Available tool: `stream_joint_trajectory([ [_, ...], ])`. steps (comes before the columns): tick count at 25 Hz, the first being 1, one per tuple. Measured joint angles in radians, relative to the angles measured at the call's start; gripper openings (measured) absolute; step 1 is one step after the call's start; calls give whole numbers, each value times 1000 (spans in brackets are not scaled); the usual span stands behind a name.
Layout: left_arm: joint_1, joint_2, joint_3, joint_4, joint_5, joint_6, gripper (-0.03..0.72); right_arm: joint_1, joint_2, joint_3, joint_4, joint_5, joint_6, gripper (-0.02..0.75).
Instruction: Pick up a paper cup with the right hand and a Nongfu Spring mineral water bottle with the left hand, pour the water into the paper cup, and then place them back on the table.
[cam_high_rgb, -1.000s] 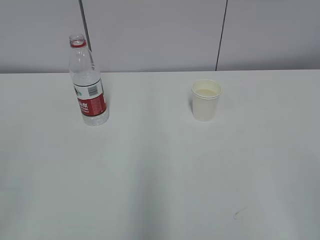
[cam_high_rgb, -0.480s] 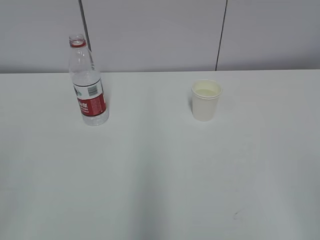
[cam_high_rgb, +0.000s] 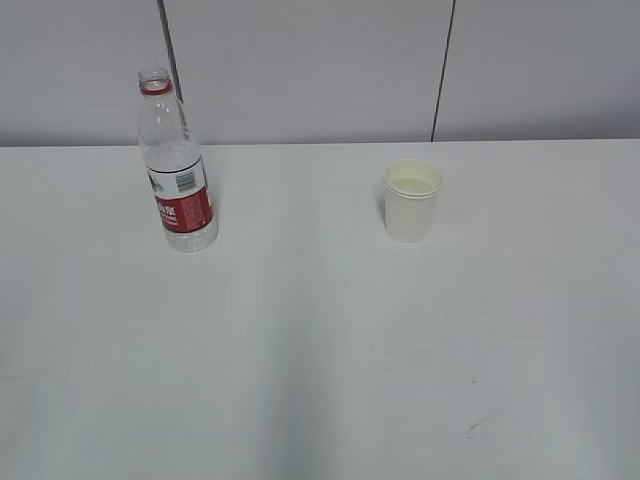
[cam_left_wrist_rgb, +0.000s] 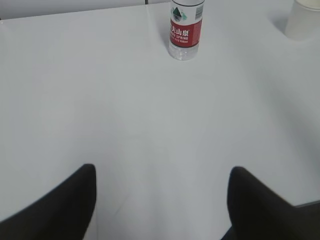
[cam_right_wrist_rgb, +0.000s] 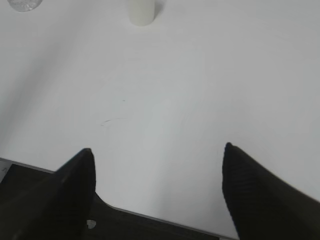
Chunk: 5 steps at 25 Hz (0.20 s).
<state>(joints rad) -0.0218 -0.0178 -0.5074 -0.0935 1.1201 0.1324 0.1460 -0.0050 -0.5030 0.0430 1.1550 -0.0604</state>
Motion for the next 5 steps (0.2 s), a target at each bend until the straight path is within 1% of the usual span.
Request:
stream_joint_trajectory([
  [5, 0, 0, 0, 0, 0, 0, 501, 0, 0, 0, 0, 0, -2, 588],
])
